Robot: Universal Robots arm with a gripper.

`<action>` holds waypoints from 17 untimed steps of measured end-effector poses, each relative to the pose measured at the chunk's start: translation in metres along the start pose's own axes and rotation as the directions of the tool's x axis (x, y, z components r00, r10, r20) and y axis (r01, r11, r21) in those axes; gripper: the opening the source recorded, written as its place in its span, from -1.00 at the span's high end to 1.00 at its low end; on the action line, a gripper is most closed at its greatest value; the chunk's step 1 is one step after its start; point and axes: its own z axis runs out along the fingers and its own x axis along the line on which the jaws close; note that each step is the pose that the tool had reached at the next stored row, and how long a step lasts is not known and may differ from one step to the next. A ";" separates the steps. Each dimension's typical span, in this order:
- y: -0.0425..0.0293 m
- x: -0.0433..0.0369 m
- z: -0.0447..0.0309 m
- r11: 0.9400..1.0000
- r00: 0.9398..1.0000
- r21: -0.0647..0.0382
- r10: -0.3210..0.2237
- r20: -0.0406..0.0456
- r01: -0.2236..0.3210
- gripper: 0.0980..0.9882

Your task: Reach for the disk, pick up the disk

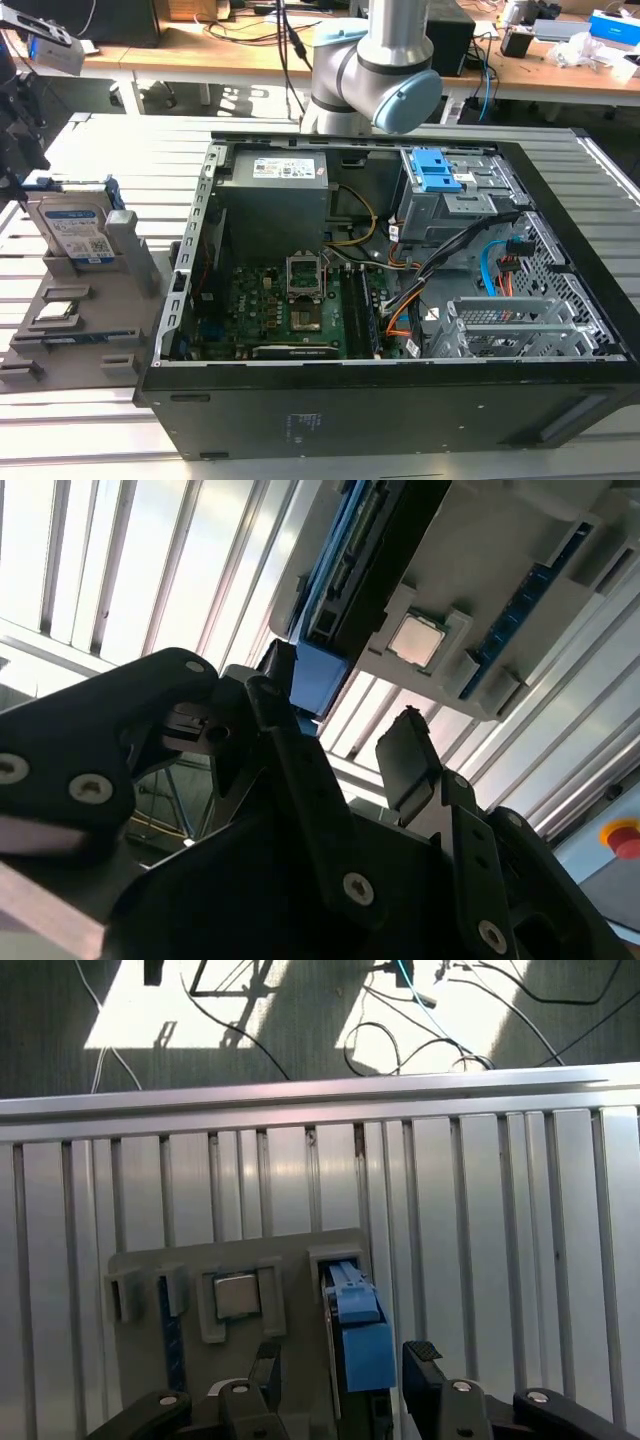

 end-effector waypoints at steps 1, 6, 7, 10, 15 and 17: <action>-0.0003 0.0000 0.0022 1.000 1.000 0.000 0.000 0.000 0.000 -0.13; -0.0015 -0.0002 0.0111 1.000 1.000 -0.001 0.000 0.000 0.000 -0.13; -0.0018 -0.0003 0.0140 1.000 1.000 -0.001 0.000 0.000 0.000 -0.13; -0.0028 -0.0004 0.0214 1.000 1.000 -0.002 0.000 0.000 0.000 -0.13; -0.0040 -0.0006 0.0291 1.000 1.000 -0.003 0.000 0.000 0.000 -0.13; -0.0044 -0.0006 0.0312 1.000 1.000 -0.003 0.000 0.000 0.000 -0.13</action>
